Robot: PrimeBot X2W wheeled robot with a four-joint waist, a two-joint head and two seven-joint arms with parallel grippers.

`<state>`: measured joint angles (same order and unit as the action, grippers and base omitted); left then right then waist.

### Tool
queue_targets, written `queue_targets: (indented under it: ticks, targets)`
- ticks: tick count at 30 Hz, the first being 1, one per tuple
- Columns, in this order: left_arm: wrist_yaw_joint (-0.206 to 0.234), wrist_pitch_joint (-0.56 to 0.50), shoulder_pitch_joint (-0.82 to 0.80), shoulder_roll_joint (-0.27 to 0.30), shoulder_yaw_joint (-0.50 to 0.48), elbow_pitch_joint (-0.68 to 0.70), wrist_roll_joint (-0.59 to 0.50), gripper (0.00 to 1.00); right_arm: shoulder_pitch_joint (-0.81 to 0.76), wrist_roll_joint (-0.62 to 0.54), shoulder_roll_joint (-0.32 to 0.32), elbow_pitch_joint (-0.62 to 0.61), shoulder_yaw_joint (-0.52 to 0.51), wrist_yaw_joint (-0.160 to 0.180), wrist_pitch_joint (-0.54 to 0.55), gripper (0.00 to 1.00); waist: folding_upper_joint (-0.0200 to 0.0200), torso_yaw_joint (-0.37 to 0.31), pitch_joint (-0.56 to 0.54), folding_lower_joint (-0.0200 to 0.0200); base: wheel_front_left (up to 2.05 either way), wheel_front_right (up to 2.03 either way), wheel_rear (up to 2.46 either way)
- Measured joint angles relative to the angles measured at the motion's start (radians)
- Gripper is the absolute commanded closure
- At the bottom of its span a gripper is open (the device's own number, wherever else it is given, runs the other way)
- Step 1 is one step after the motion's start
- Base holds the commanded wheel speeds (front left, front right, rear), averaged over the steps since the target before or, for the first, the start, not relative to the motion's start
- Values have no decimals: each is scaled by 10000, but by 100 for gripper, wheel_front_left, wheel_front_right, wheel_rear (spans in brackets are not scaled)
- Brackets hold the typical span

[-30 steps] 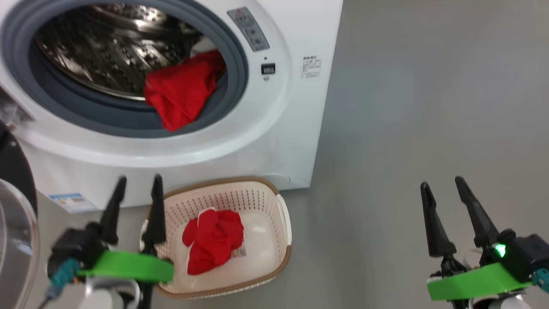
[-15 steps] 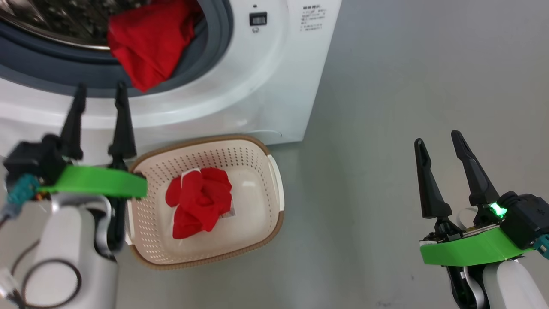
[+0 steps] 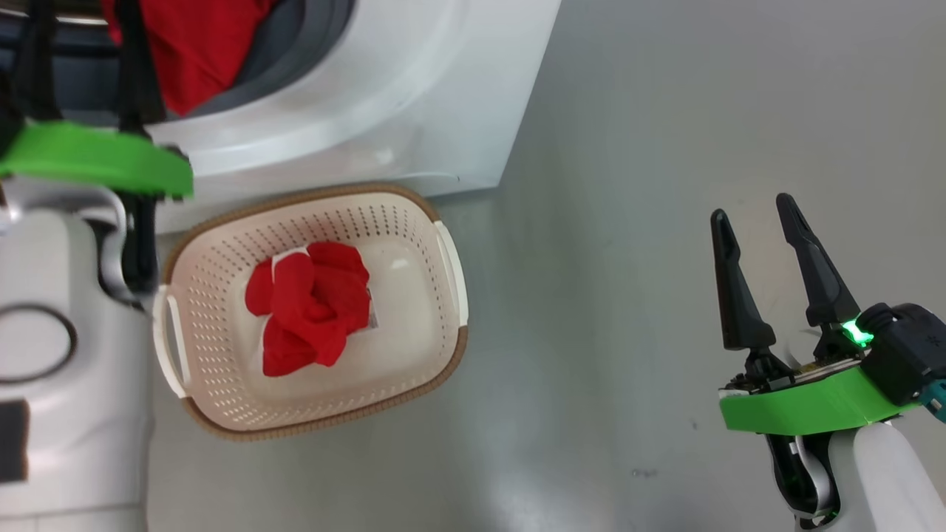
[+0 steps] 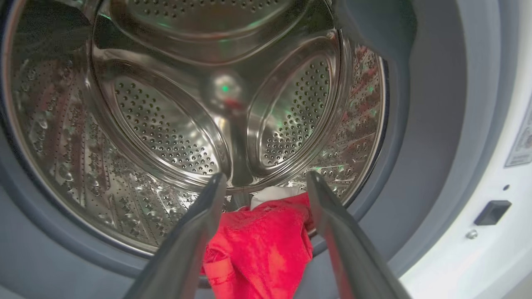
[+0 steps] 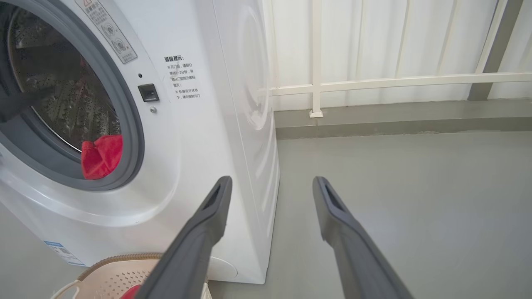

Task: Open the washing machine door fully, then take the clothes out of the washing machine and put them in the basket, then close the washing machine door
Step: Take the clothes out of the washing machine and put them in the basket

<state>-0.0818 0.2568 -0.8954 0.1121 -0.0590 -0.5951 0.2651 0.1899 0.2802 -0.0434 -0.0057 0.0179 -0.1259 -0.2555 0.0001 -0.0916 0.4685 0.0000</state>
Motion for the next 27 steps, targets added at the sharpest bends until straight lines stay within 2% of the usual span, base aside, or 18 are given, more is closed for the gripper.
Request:
queue_targets:
  ticks: [7,13,27]
  targets:
    - [-71,-2,-1560,82,-6,-1532,-2,0,256,-79,-2,13,203,0,0,0,0,-116,660,0,0,0,0]
    - [-54,-270,-2809,366,138,-3064,-109,0,382,-86,-4,23,276,0,0,0,0,-217,1036,0,0,0,0]
    - [36,-1632,-4422,610,251,-6257,4,0,431,92,-4,105,575,0,0,0,0,-462,1165,0,0,0,0]
